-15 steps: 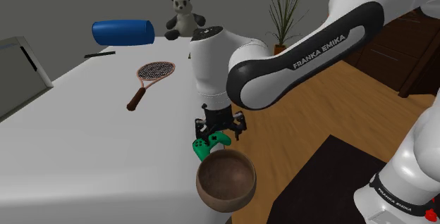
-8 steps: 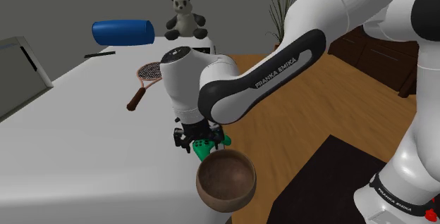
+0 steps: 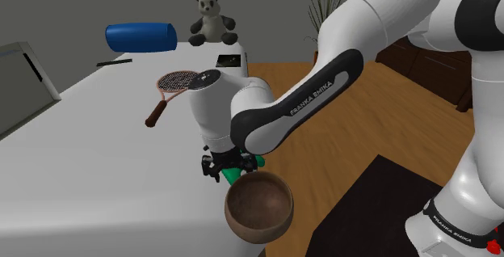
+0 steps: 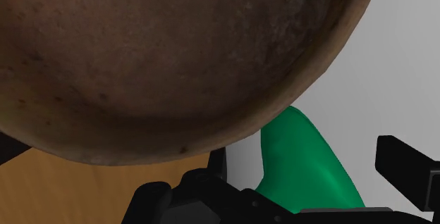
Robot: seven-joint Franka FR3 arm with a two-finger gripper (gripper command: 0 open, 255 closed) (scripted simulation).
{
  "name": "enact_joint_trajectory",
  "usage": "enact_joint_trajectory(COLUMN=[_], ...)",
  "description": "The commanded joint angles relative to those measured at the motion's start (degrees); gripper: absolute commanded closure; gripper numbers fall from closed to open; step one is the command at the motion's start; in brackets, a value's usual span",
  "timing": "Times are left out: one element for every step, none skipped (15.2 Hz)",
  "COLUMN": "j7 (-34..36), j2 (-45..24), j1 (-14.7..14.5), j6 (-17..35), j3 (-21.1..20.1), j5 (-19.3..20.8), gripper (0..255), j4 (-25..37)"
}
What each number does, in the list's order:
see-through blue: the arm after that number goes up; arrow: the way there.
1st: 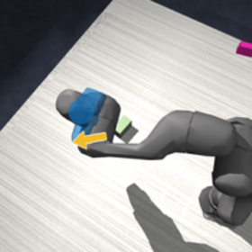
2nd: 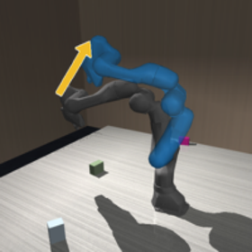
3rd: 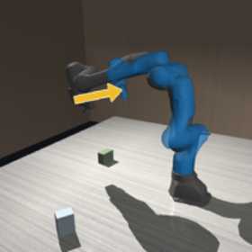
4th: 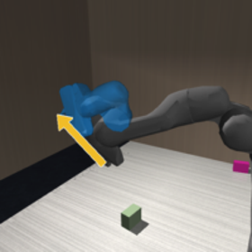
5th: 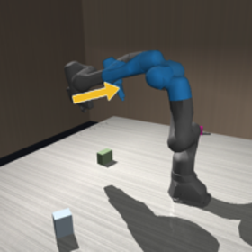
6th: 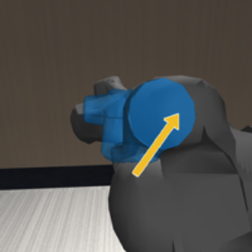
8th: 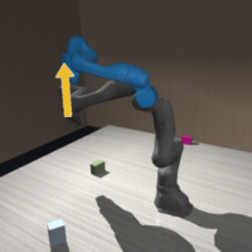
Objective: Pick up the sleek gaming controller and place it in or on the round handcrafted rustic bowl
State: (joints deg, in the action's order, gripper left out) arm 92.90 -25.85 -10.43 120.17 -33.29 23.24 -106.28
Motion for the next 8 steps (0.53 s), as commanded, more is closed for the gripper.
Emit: enact_joint_trajectory(j7=[0.0,0.0,0.0,0.0,0.0,0.0,0.0,0.0], j2=[-0.1,-0.1,-0.1,-0.1,-0.1,-0.1,-0.1,-0.1], j1=[0.0,0.0,0.0,0.0,0.0,0.0,0.0,0.0], j6=[0.1,0.1,0.1,0.1,0.1,0.1,0.1,0.1], j3=[0.0,0.0,0.0,0.0,0.0,0.0,0.0,0.0], j5=[0.1,0.1,0.1,0.1,0.1,0.1,0.1,0.1], gripper=[0,0,0,0,0,255,255,255], j4=[0.0,0.0,0.0,0.0,0.0,0.0,0.0,0.0])
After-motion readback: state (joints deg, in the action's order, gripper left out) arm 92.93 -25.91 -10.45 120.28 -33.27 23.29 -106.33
